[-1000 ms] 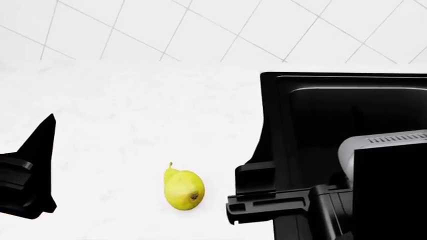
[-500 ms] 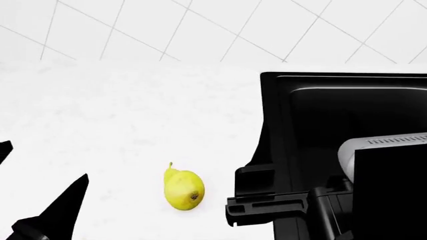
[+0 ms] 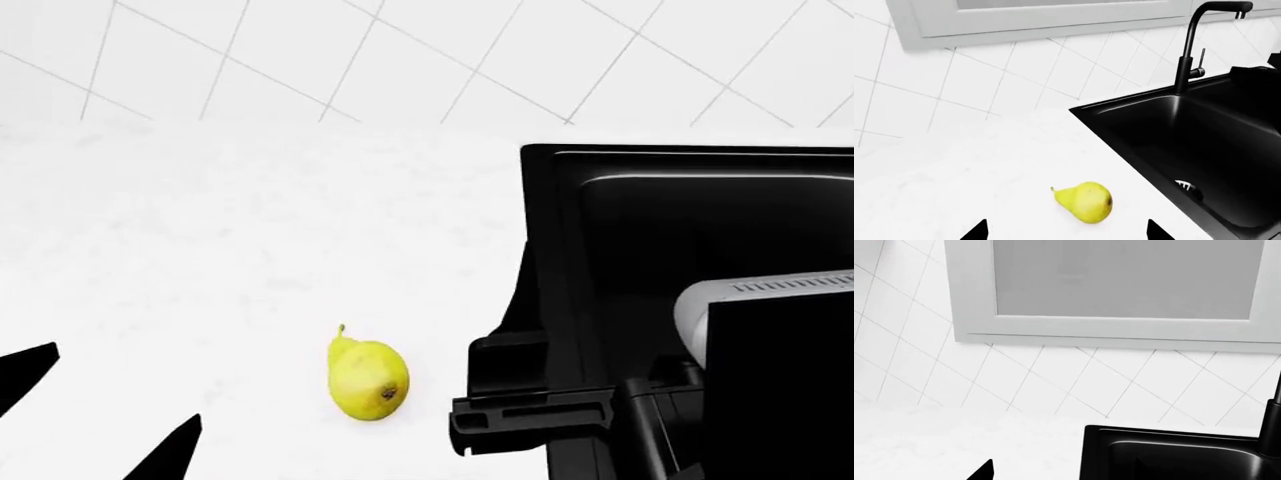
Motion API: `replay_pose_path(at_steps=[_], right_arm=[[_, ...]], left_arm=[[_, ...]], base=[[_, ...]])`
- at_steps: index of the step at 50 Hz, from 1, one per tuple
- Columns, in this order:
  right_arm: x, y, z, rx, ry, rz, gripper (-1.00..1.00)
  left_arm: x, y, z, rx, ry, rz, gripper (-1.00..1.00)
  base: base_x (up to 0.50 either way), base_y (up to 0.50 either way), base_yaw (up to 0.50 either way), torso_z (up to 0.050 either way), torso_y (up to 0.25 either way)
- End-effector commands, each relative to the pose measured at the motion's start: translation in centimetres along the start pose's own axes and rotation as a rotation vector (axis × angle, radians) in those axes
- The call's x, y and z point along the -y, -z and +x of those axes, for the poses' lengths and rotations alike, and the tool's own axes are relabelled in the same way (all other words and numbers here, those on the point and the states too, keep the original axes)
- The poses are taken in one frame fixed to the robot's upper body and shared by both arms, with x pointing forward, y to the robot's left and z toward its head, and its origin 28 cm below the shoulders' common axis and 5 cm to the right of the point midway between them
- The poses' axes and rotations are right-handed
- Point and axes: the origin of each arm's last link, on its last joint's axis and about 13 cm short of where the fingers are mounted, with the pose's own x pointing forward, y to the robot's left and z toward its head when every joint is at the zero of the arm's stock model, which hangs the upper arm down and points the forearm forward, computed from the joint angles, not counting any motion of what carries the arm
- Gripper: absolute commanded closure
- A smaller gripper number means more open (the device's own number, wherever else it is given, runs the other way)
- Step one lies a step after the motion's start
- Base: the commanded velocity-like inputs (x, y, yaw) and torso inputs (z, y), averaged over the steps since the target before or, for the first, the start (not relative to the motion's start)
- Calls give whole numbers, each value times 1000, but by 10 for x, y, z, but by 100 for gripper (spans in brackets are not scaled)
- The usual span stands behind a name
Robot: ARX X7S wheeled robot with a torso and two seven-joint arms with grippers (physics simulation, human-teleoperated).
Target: There is a mixed pile of frozen fruits and vegetables on the counter. Locate all the frozen vegetables and place the items in a bowl on the counter. Take all the frozen fruits and defrost them in a running sink.
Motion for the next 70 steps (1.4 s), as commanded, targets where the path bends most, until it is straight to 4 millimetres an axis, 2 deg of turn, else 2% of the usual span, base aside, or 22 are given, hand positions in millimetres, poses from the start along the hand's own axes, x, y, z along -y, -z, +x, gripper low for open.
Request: replay_pose_path(at_steps=[1,9,30,38,46,70], right_arm=[[0,1,-1,-1,0,2,-100],[1,3,-1,-5,3,5,-100],[0,4,-1,-8,2,7,-100],[1,4,-1,-10,4,5,-100],[1,4,-1,-9,5,5,-100],[1,6,-1,-13,4,9,-100]], left_arm=[[3,11,2,-34,1,13,-100],[-1,20,7,-57,-24,25,-100],[-21,24,21,-74,-98,9,-100],[-18,27,26,-93,-81,2,-100],[-15,31,22,-116,-56,4,-100],[-13,54,24,-199,-28,-39,-100]], base=[[0,0,0,0,0],[0,0,0,0,0],[0,0,0,0,0],[0,0,0,0,0],[0,0,0,0,0],[0,0,0,0,0]])
